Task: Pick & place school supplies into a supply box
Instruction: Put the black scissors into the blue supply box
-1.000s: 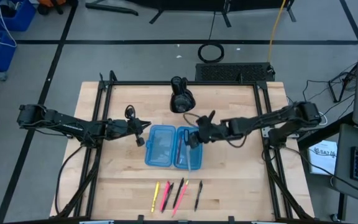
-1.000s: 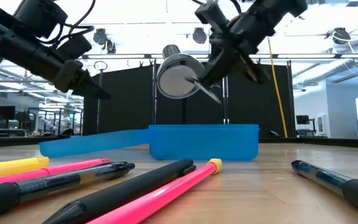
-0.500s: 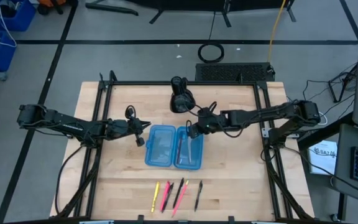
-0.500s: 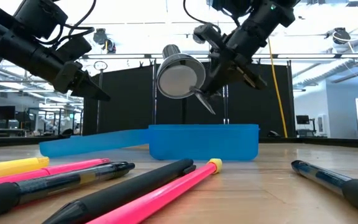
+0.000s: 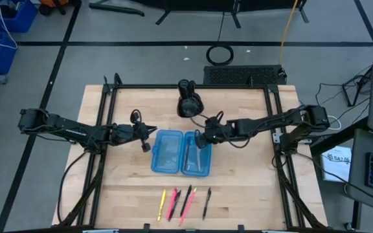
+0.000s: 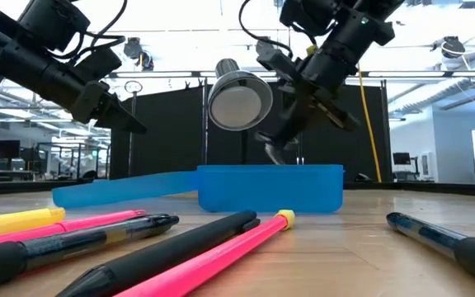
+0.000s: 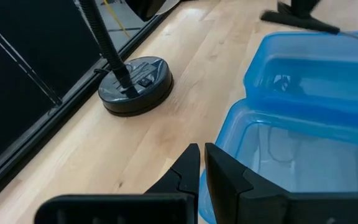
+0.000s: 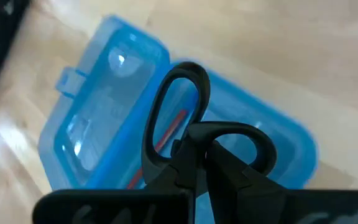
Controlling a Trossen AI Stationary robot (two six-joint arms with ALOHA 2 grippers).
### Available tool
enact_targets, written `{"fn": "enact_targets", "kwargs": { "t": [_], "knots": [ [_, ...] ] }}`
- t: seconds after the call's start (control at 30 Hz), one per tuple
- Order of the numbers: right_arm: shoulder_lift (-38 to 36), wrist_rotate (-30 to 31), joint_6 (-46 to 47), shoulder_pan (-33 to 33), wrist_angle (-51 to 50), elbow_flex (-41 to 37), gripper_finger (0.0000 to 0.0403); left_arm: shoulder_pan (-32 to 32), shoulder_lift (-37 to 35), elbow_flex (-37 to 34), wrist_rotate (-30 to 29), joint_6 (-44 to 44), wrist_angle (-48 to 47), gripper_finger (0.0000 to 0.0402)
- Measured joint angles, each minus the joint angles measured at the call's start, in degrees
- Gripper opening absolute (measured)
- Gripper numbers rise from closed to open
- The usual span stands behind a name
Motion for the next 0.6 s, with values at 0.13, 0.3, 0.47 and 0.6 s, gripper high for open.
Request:
{"fn": "enact_targets", "kwargs": {
  "t": [0.13,0.3,0.47,0.6],
  "knots": [
    [1.4,0.1,-0.3,0.3,0.6,0.1,0.0008,0.5,0.0,0.0,0.0,0.0,0.2,0.0031],
    [3.7,-0.6,-0.3,0.3,1.5,0.0,0.0008,0.9,0.0,0.0,0.2,-0.1,0.0,0.0031],
    [6.1,-2.8,0.2,0.5,3.2,0.0,0.0008,1.5,0.0,0.0,0.5,-0.1,-0.1,0.0031],
    [7.5,-3.4,0.6,0.5,3.5,0.0,0.0007,1.6,0.0,0.0,0.9,-0.2,-0.2,0.0031]
  ]
}}
